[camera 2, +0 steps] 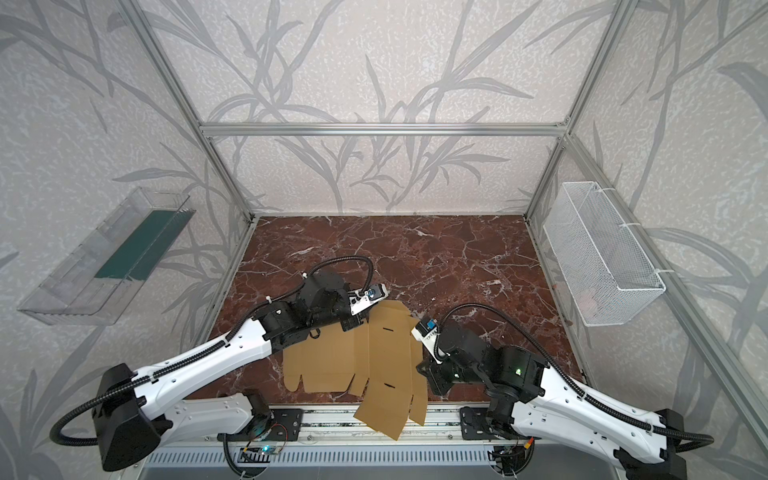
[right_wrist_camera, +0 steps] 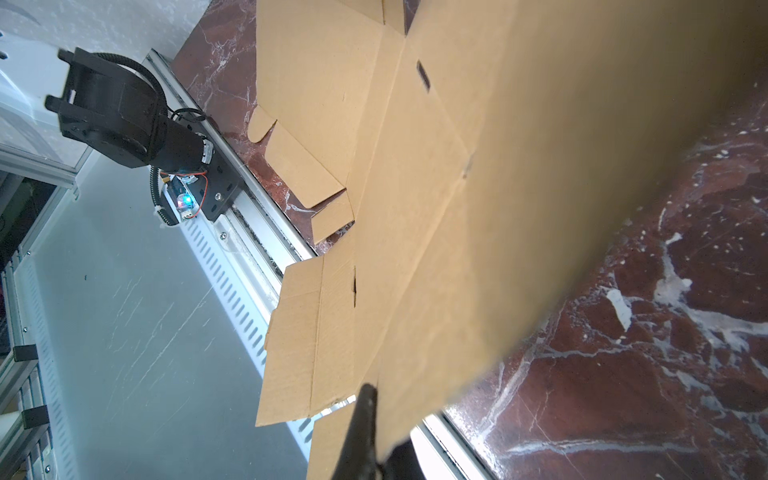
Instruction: Fold the paper box
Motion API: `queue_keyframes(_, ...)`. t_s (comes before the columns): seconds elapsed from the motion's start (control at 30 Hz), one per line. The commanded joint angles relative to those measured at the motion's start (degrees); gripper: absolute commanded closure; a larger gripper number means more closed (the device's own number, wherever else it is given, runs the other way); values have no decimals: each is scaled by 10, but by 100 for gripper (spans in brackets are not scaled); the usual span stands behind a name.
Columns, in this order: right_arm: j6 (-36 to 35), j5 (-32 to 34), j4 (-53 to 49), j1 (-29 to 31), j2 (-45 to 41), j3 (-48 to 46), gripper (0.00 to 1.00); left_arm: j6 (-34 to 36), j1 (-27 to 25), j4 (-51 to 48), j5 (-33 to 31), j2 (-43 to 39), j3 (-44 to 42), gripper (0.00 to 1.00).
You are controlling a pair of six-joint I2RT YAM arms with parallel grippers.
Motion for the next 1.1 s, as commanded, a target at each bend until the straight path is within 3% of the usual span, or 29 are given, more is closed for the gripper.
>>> queue_keyframes(0.0,-5,-13,0,-2,-5,-10,100,18,6,-5,-11,7,23,78)
queue_keyframes(0.53,-5,-8,-2,-2,-6,-10,100,53,11,-47,-28,-1,45,85)
queue_keyframes(0.77,-5,-5,-4,-2,-9,-9,100,67,11,-65,-35,1,54,100)
queue_keyframes(0.93,-5,-2,-6,-3,-12,-8,99,82,11,-74,-48,-3,59,100)
queue_keyframes(1.07,-4,4,-10,-3,-14,-2,74,91,11,-84,-58,-6,59,100)
